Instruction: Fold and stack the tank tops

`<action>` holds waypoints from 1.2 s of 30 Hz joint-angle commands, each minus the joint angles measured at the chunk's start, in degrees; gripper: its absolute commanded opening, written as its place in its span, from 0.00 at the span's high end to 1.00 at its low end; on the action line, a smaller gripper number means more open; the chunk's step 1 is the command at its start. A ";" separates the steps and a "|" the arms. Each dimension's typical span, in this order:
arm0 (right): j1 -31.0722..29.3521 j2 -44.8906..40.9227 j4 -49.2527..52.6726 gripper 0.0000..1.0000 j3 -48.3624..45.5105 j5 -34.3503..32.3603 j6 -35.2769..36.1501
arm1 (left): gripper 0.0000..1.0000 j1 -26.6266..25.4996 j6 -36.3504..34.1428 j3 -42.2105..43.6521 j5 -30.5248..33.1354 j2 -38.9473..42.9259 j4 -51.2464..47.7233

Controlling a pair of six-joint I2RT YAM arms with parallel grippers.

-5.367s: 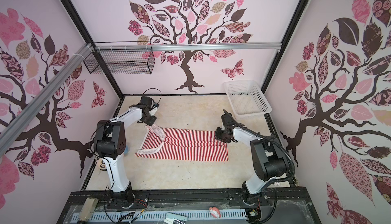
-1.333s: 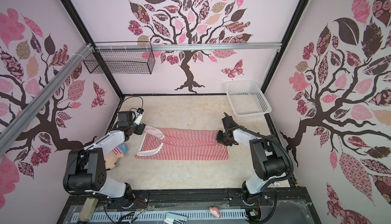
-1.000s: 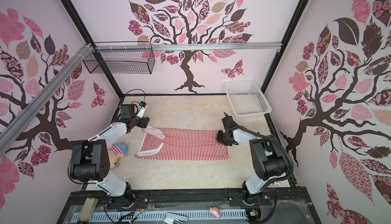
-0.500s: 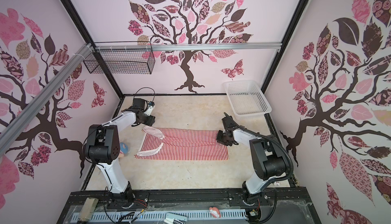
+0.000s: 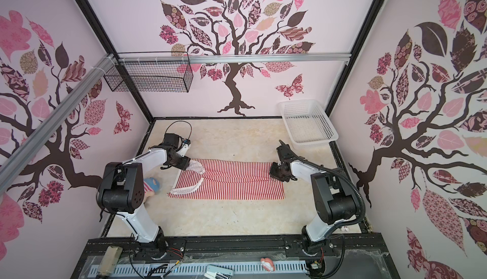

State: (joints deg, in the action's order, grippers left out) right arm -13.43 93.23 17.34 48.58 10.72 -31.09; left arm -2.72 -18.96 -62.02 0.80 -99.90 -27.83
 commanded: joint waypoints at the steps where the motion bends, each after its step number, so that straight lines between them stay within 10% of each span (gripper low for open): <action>1: 0.51 -0.44 1.88 0.70 -0.15 -1.03 -0.13 | 0.41 0.26 1.28 3.32 2.07 3.17 5.24; 14: 0.51 -0.85 2.44 0.70 0.11 -1.58 0.02 | 0.43 2.80 -1.87 4.60 7.95 0.27 9.08; 22: 0.51 -0.95 2.78 0.70 0.11 -1.91 0.07 | 0.82 3.78 -1.91 3.69 5.63 0.26 7.69; 36: 0.51 0.11 3.22 0.71 -0.25 -3.41 0.67 | 0.82 3.77 -2.17 8.17 5.67 9.79 7.73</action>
State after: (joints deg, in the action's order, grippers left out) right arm -13.41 93.23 17.52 48.58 10.46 -31.03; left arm 0.73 -20.95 -55.20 6.17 -92.23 -20.29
